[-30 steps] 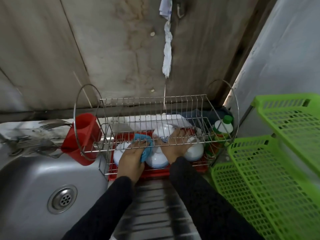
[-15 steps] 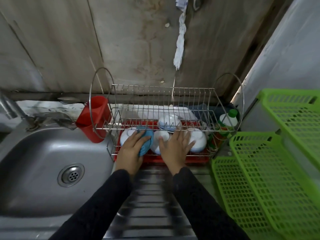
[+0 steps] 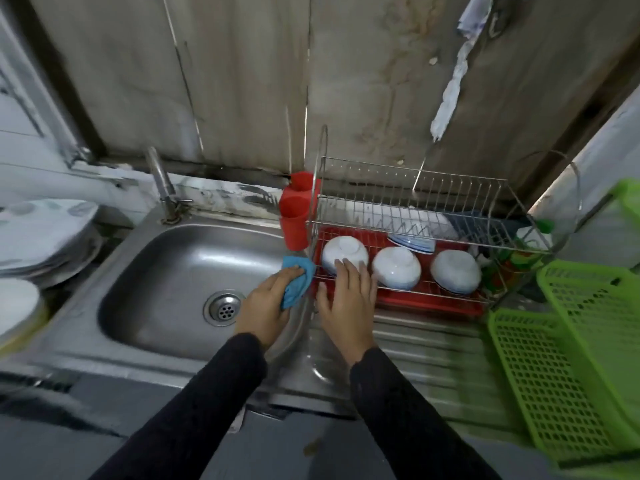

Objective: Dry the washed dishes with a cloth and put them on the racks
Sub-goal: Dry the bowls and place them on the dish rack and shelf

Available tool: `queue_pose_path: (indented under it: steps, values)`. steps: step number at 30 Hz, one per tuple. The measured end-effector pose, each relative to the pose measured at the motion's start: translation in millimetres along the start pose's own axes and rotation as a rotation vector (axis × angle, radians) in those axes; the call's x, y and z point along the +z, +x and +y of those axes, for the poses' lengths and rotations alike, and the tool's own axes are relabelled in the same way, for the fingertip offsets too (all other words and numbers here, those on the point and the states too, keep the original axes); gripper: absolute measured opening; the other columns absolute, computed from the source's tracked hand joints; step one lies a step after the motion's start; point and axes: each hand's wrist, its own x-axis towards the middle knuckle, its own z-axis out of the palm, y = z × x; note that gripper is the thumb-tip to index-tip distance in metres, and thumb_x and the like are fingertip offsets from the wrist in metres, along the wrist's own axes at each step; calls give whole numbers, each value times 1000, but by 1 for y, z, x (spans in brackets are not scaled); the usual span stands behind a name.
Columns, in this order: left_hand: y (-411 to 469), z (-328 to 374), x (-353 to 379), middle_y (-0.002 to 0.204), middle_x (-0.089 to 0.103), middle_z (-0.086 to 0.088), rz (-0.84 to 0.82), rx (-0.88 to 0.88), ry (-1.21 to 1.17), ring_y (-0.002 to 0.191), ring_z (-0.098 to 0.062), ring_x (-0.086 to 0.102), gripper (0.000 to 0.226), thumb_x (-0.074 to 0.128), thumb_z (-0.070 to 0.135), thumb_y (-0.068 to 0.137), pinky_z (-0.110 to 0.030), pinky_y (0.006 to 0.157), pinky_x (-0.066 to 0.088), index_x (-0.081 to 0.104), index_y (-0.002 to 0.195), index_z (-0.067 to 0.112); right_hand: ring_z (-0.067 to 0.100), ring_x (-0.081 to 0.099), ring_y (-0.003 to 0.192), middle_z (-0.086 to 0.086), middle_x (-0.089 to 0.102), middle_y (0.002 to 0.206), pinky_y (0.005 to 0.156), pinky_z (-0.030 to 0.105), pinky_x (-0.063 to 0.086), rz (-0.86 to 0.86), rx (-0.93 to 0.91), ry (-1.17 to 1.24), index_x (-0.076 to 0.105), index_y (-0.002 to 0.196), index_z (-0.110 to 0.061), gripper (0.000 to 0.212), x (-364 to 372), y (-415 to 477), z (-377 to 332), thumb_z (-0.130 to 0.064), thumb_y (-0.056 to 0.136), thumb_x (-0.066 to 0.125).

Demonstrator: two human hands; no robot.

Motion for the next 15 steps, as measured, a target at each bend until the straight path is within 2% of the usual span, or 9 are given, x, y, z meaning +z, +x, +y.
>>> queue_pose_path:
  steps: [4, 8, 10, 13, 15]
  values:
    - [-34, -37, -51, 118, 69, -11, 45, -74, 59, 89, -30, 68, 63, 74, -12, 68, -22, 77, 45, 64, 124, 13, 34, 41, 141, 9, 56, 143, 119, 55, 28, -36, -91, 7, 55, 139, -10, 57, 23, -25, -59, -42, 95, 38]
    - [-71, -79, -103, 119, 68, -9, 105, -149, 85, 92, -28, 66, 64, 69, -12, 69, -23, 77, 45, 63, 125, 17, 34, 45, 139, 8, 59, 140, 119, 48, 19, -111, -201, -7, 58, 136, -10, 55, 51, -48, -120, -41, 96, 37]
    - [-92, -102, -130, 120, 67, -7, 136, -203, 101, 94, -27, 65, 66, 69, -11, 69, -26, 77, 49, 61, 126, 20, 33, 44, 141, 6, 59, 141, 120, 50, 24, -139, -251, 8, 59, 135, -12, 54, 65, -60, -155, -41, 95, 38]
    - [-120, -130, -164, 123, 65, -7, 161, -276, 130, 96, -28, 65, 65, 69, -9, 72, -31, 77, 51, 59, 129, 22, 32, 39, 145, 7, 55, 146, 120, 48, 15, -201, -300, 15, 55, 141, -12, 60, 82, -74, -201, -42, 95, 32]
    - [-136, -148, -188, 127, 63, -9, 187, -315, 136, 101, -31, 64, 65, 67, -9, 74, -33, 82, 51, 58, 131, 21, 33, 41, 143, 9, 56, 144, 119, 49, 16, -229, -333, 18, 55, 140, -10, 60, 94, -81, -230, -43, 95, 32]
